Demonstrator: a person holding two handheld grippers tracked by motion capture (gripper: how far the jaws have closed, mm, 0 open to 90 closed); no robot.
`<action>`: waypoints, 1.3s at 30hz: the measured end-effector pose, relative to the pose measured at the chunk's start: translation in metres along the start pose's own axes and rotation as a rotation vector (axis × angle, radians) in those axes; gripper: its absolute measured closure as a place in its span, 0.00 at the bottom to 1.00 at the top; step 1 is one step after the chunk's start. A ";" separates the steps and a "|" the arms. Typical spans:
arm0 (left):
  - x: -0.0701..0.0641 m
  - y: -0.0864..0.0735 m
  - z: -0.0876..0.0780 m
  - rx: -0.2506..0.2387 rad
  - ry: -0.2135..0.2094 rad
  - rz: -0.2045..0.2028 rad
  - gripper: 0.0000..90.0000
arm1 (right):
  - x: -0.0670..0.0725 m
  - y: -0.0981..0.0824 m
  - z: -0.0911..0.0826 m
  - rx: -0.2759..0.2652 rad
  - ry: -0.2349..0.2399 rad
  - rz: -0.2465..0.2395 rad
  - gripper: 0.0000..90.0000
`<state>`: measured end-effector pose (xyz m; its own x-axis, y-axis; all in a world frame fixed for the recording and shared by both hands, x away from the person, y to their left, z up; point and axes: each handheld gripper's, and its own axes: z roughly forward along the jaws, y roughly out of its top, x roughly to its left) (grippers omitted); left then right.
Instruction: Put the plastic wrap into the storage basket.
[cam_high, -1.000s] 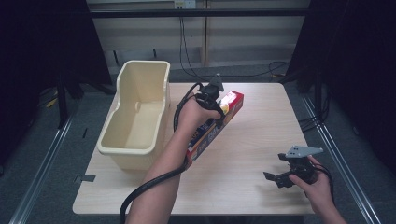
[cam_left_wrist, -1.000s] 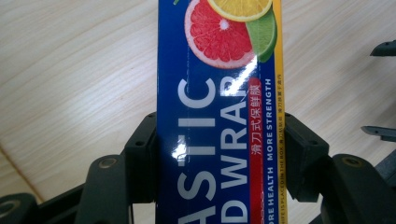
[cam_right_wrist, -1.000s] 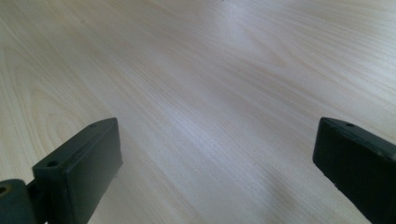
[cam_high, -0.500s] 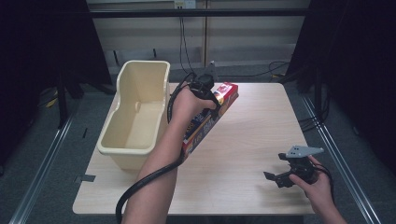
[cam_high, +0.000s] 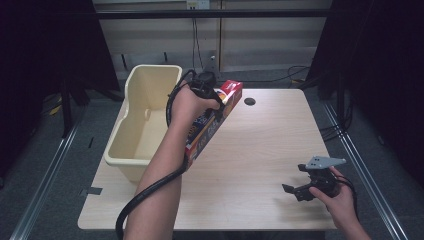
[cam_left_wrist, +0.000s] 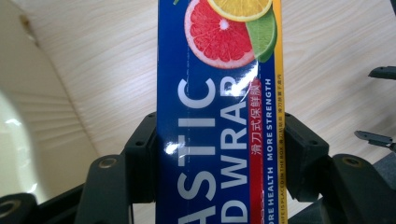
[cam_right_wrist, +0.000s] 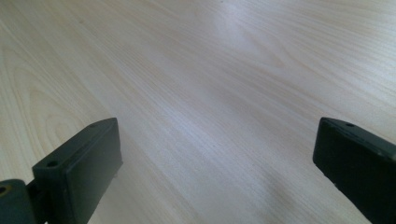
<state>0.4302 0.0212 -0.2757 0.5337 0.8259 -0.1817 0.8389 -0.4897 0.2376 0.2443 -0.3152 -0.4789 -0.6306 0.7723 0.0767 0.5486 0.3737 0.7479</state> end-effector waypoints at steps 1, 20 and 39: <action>0.001 0.000 -0.002 -0.001 0.001 -0.001 0.45 | 0.000 0.000 0.000 0.000 0.000 0.000 0.01; 0.025 -0.010 -0.039 -0.029 0.034 -0.082 0.45 | 0.000 0.000 -0.001 -0.005 -0.006 0.004 0.01; 0.053 -0.024 -0.066 -0.065 0.074 -0.166 0.45 | 0.000 0.000 -0.001 -0.005 -0.004 0.001 0.01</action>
<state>0.4309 0.0955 -0.2277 0.3769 0.9134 -0.1537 0.9050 -0.3278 0.2713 0.2439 -0.3162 -0.4781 -0.6284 0.7743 0.0747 0.5460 0.3707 0.7513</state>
